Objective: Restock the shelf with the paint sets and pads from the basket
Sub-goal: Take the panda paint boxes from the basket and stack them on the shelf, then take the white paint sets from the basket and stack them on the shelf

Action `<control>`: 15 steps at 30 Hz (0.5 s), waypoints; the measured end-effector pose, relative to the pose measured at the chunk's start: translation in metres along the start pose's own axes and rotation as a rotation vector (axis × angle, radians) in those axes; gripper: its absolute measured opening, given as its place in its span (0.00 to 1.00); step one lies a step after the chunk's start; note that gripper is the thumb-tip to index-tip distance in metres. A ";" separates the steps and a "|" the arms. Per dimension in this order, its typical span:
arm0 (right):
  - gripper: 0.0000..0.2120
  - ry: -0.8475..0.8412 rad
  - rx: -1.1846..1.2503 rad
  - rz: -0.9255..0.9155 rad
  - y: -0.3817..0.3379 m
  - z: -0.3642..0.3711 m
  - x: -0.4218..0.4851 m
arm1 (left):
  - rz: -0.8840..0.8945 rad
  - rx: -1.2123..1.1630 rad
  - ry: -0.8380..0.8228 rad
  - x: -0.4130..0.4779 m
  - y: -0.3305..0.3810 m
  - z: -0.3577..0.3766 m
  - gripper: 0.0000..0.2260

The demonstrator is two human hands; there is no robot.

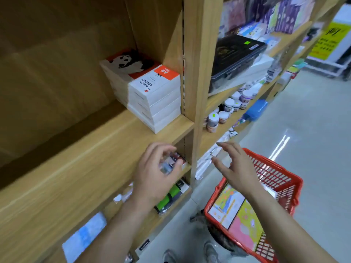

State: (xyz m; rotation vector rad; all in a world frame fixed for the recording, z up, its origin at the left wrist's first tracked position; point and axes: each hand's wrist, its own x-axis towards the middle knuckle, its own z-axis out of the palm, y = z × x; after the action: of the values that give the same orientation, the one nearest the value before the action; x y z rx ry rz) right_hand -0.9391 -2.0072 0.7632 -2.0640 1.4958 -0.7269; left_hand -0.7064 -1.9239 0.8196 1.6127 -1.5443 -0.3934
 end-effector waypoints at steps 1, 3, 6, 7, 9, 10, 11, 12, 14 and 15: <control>0.22 -0.012 -0.032 0.093 0.025 -0.001 -0.014 | 0.024 0.003 -0.097 -0.009 -0.002 0.018 0.11; 0.20 -0.062 -0.062 0.291 0.076 0.000 -0.042 | 0.017 0.016 -0.298 -0.022 -0.015 0.064 0.09; 0.20 -0.079 -0.043 0.558 0.150 0.002 -0.085 | -0.097 0.036 -0.545 -0.037 -0.043 0.139 0.11; 0.20 -0.073 -0.034 0.638 0.173 0.004 -0.098 | -0.141 0.048 -0.610 -0.041 -0.052 0.163 0.13; 0.20 -0.069 -0.003 0.770 0.214 0.014 -0.120 | -0.214 0.107 -0.721 -0.046 -0.069 0.207 0.16; 0.20 -0.079 0.018 0.824 0.233 0.021 -0.129 | -0.229 0.152 -0.759 -0.047 -0.077 0.227 0.18; 0.21 -0.102 0.040 0.875 0.249 0.030 -0.136 | -0.241 0.197 -0.787 -0.047 -0.085 0.246 0.20; 0.22 -0.130 0.059 0.915 0.265 0.040 -0.143 | -0.256 0.232 -0.809 -0.047 -0.091 0.264 0.21; 0.25 -0.185 0.084 0.955 0.291 0.061 -0.151 | -0.289 0.257 -0.818 -0.046 -0.102 0.298 0.23; 0.26 -0.211 0.088 0.956 0.302 0.071 -0.150 | -0.291 0.265 -0.805 -0.044 -0.107 0.314 0.23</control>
State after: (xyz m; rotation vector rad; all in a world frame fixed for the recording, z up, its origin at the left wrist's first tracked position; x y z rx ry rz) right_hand -1.1413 -1.9434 0.4913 -1.0789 1.9856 -0.1742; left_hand -0.8720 -2.0065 0.5403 2.0282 -1.9969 -1.1456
